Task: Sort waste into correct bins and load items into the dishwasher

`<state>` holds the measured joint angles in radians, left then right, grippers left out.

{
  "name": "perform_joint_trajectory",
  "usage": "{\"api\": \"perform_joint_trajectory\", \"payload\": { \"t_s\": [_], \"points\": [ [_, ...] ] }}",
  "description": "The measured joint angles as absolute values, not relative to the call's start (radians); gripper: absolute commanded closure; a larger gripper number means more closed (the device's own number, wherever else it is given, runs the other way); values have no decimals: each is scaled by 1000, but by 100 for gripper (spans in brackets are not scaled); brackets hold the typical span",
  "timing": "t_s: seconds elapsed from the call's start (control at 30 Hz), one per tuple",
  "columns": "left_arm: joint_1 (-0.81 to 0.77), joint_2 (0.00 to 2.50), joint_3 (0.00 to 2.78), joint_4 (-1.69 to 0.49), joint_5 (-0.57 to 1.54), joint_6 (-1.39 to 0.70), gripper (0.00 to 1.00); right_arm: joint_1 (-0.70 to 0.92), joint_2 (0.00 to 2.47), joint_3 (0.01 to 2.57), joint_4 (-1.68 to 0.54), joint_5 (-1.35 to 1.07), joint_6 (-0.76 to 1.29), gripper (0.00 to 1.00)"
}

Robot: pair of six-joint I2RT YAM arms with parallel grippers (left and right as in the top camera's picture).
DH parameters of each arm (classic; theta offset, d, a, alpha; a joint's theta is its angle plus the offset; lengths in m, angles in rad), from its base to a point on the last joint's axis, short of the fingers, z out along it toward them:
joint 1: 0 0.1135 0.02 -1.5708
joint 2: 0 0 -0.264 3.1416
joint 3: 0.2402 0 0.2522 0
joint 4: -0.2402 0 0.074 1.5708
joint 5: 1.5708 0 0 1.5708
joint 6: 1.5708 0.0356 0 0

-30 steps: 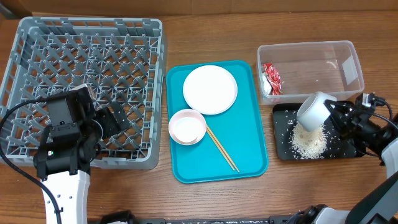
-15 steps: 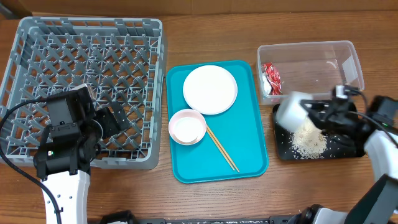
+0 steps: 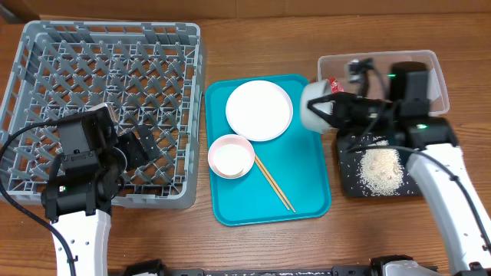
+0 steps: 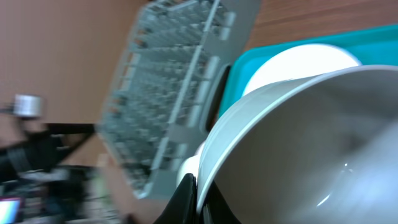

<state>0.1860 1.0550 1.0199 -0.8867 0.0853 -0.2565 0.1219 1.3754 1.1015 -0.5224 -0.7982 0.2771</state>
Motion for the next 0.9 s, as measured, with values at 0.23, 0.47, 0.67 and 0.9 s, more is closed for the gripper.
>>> {"api": "perform_joint_trajectory", "payload": {
  "t_s": [0.23,0.47,0.67,0.9],
  "points": [
    [186,1055,1020,-887,85,-257,0,332,1406,1102,-463,-461,161,96],
    [186,1055,1020,-887,85,-257,0,476,1576,1102,-359,-345,19,96],
    [186,1055,1020,-888,85,-257,0,526,1697,1103,-216,-309,-14,96],
    [186,1055,1020,-888,85,-257,0,531,1803,1103,-187,-298,-20,79]
  ]
}}
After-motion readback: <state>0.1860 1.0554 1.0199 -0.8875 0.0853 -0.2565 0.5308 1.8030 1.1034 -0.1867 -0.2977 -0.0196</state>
